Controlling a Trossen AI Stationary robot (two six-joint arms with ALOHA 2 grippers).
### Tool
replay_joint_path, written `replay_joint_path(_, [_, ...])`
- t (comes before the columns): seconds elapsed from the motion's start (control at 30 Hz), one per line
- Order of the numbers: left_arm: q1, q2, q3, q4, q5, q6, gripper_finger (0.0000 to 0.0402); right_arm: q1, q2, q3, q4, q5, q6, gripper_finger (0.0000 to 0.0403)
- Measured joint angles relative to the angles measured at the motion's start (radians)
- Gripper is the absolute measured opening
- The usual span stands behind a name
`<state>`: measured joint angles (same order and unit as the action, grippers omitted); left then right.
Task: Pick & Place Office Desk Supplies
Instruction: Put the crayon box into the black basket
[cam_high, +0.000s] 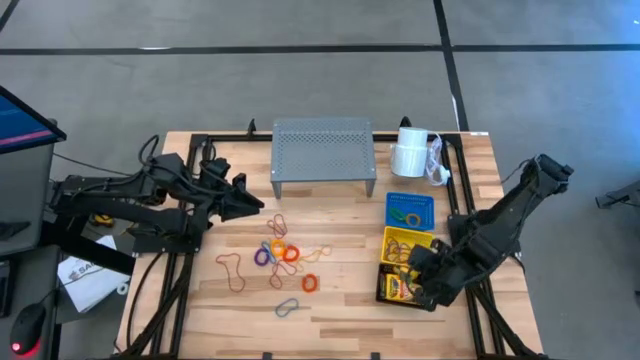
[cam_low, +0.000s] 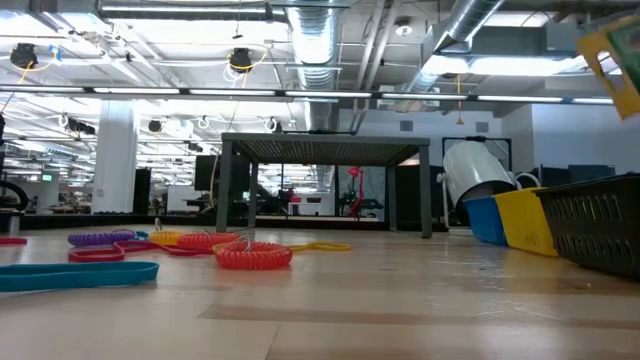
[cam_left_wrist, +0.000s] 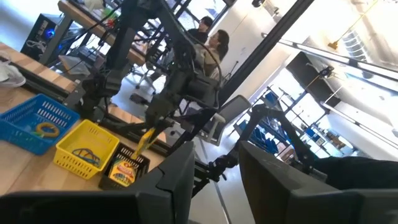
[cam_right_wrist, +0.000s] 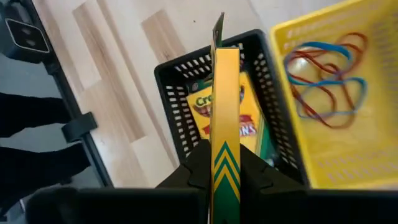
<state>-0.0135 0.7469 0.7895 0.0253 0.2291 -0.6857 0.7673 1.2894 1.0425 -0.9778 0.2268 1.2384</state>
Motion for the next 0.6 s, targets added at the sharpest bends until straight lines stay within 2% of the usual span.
replay_joint_path(0.27, [0.0,0.0,0.0,0.005,0.0,0.0,0.012,-0.004,0.0,-0.189,0.28,-0.02,-0.055,0.0027])
replay_joint_path(0.47, [-0.001,0.0,0.0,0.005,0.001,-0.005,0.012,-0.004,-0.001,-0.257,0.397,-0.023,-0.058,0.0027])
replay_joint_path(0.6, [-0.001,0.0,0.0,0.005,0.0,-0.007,0.012,-0.004,0.004,-0.285,0.415,-0.029,-0.068,0.0027])
